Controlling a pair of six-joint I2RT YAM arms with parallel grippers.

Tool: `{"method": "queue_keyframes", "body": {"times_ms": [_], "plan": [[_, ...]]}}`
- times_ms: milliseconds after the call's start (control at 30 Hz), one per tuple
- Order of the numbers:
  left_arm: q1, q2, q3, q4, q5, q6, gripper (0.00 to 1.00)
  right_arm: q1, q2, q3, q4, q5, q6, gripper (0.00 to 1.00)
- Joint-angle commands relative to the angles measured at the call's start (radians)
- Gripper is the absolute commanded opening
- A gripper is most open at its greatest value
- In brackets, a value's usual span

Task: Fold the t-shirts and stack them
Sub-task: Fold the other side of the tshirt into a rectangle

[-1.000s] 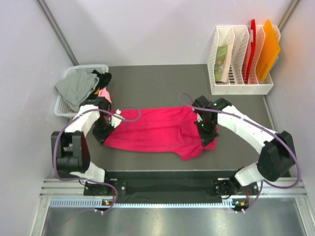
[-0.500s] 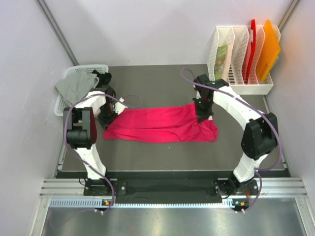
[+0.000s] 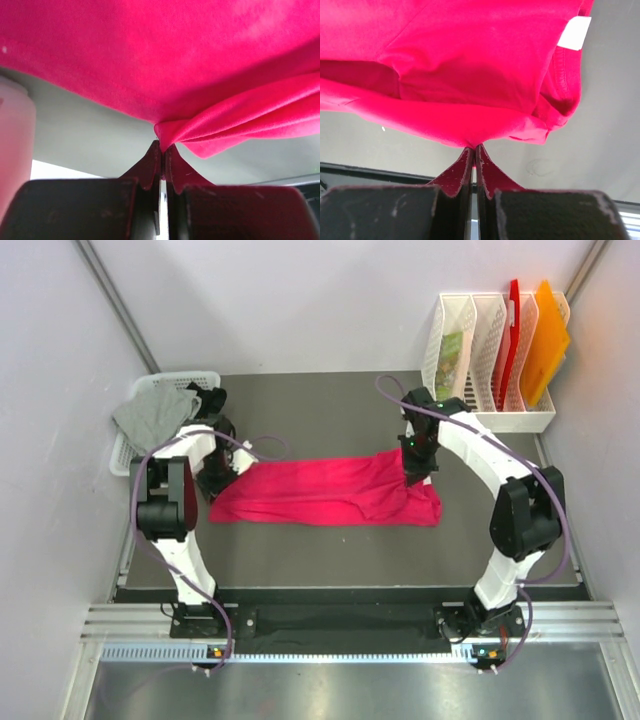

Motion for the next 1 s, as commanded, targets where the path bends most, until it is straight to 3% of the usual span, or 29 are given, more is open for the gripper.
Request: {"method": "queue_keyframes", "body": {"times_ms": [0,300,600,800,967], "plan": [[0.007,-0.123,0.021,-0.096,-0.006,0.023,0.0,-0.001,-0.134,-0.061,-0.008,-0.025,0.002,0.0],[0.007,-0.323,-0.134,-0.275,0.103,-0.018,0.0,0.022,-0.309,-0.254,-0.047,-0.061,0.002,0.0],[0.005,-0.479,-0.315,-0.342,0.122,-0.061,0.0,0.029,-0.43,-0.363,-0.081,-0.077,0.01,0.0],[0.004,-0.458,-0.35,-0.306,0.172,-0.084,0.01,0.031,-0.432,-0.367,-0.069,-0.058,0.013,0.0],[0.004,-0.337,-0.278,-0.225,0.143,-0.087,0.03,0.022,-0.344,-0.262,-0.045,-0.029,0.007,0.0]]}}
